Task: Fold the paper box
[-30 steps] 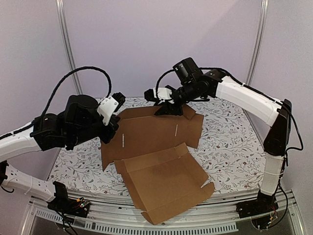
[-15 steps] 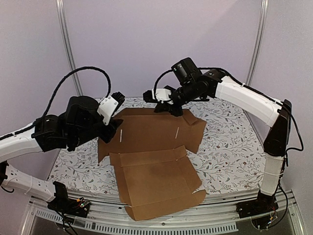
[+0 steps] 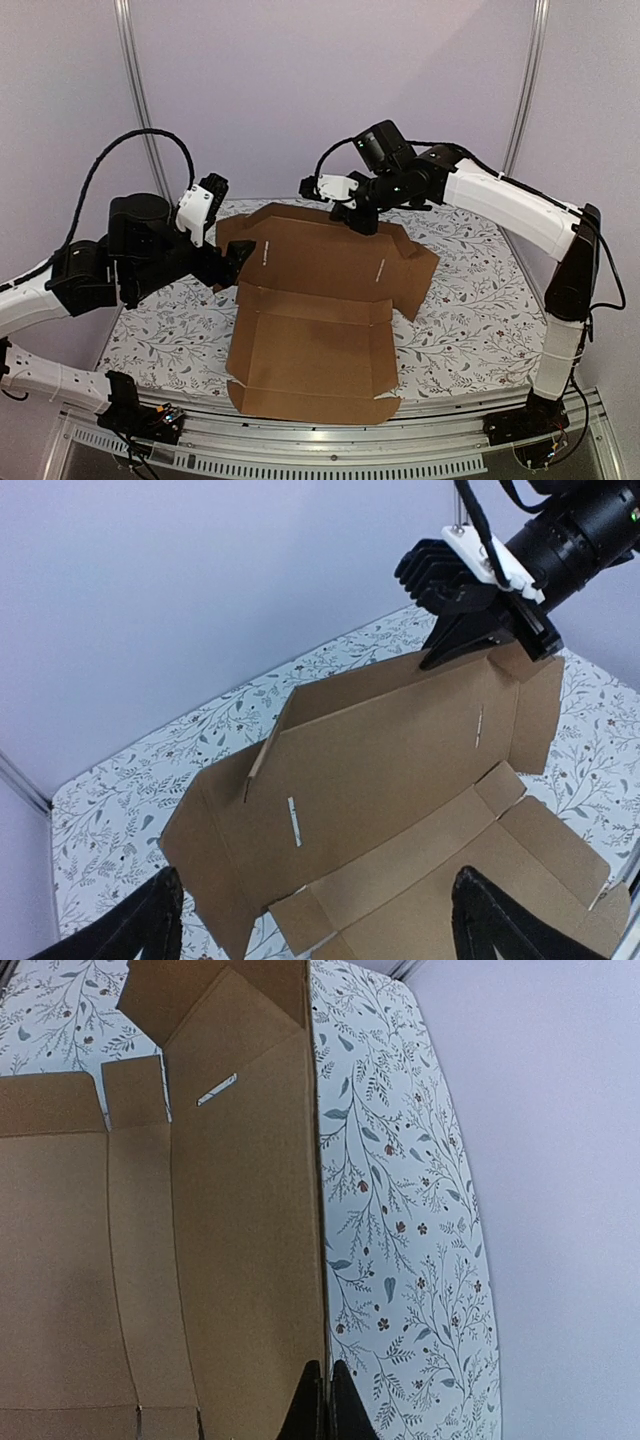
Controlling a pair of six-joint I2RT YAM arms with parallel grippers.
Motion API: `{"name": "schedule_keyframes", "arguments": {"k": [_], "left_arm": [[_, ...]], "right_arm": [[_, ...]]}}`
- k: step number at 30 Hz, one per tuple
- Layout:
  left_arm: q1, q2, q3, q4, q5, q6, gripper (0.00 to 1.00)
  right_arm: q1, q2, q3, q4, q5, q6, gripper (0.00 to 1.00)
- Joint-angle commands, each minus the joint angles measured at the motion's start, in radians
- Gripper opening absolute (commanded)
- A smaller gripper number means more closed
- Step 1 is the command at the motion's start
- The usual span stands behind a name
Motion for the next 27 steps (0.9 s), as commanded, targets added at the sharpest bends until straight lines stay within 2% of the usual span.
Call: {"name": "schedule_keyframes", "arguments": {"k": [1,3,4,7,10,15,16,27], "left_arm": [[0.063,-0.017,-0.032,0.069,0.121,-0.137,0.91],[0.105,-0.014,-0.036,0.082,0.186,-0.186,0.88],[0.128,-0.011,-0.037,0.092,0.219,-0.210,0.83],[0.195,0.008,-0.035,0.130,0.341,-0.273,0.63],[0.255,0.040,-0.016,0.137,0.395,-0.330,0.34],[0.348,0.109,0.001,0.173,0.513,-0.420,0.02],[0.355,0.126,0.008,0.171,0.517,-0.431,0.00],[0.432,0.244,0.041,0.163,0.575,-0.491,0.00]], "right_arm": [[0.022,-0.071,-0.094,0.085,0.123,0.089,0.00],[0.039,-0.089,-0.150,0.128,0.171,0.090,0.00],[0.048,-0.102,-0.175,0.147,0.191,0.090,0.00],[0.065,-0.126,-0.242,0.210,0.233,0.088,0.00],[0.080,-0.150,-0.278,0.237,0.258,0.091,0.00],[0.096,-0.165,-0.300,0.251,0.291,0.113,0.00],[0.100,-0.169,-0.307,0.257,0.294,0.114,0.00],[0.128,-0.188,-0.341,0.292,0.330,0.127,0.00]]}}
